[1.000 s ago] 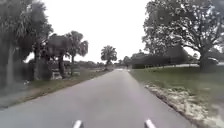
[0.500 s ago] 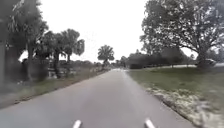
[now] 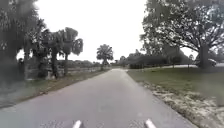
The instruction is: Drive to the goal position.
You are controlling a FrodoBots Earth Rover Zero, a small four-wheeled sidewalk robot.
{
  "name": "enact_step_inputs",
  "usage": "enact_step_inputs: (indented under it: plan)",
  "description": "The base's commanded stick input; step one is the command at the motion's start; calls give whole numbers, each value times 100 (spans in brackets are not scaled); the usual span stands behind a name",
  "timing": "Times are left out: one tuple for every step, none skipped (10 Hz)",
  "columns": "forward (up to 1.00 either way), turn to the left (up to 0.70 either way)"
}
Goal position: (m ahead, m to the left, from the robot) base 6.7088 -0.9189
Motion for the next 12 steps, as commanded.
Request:
enact_step_inputs:
  plan:
    - [85,0]
    - [85,0]
    - [85,0]
    - [85,0]
    - [85,0]
    - [85,0]
    - [85,0]
    - [85,0]
    - [85,0]
    - [85,0]
    - [85,0]
    - [85,0]
